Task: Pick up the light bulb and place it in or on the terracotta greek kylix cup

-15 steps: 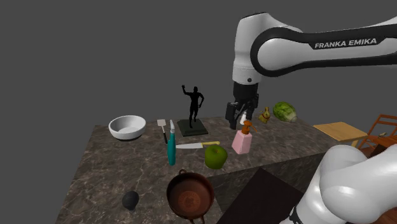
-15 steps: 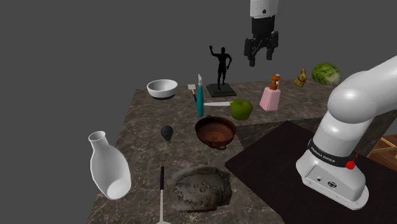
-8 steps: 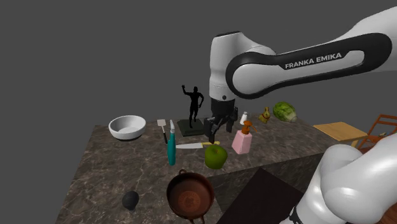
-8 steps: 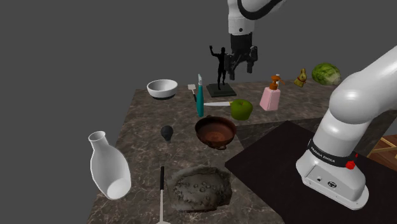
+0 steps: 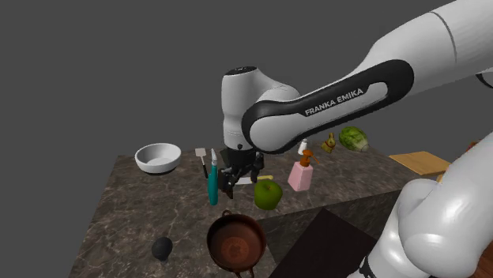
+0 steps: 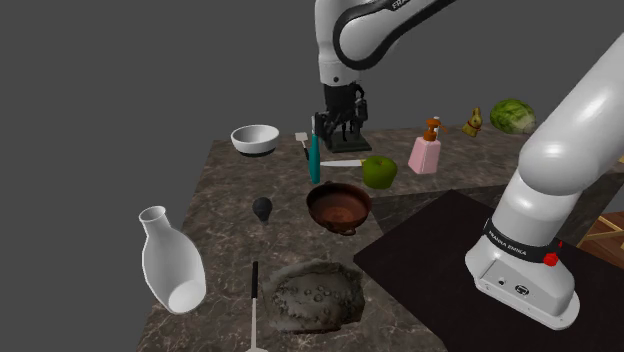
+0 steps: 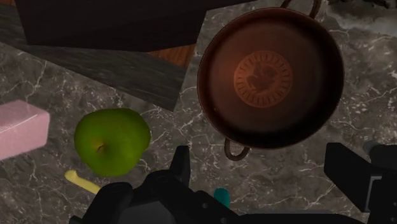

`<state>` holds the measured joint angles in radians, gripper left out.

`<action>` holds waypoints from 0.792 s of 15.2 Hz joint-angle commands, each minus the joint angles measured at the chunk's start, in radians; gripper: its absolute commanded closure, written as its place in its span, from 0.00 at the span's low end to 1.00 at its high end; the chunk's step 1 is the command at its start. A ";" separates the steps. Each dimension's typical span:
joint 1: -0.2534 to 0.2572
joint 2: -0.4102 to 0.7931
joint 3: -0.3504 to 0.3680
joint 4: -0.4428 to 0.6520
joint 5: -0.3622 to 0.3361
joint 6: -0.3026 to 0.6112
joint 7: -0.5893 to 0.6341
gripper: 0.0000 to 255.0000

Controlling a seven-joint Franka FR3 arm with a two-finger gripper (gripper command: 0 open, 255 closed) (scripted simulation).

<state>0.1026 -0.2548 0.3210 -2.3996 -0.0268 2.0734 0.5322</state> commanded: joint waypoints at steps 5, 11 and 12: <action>0.017 0.215 0.069 0.105 -0.080 0.104 0.139 0.00; 0.067 0.451 0.094 0.262 -0.209 0.158 0.287 0.00; 0.080 0.490 0.093 0.293 -0.231 0.163 0.310 0.00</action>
<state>0.1711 0.1944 0.4138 -2.1399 -0.2349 2.2323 0.8187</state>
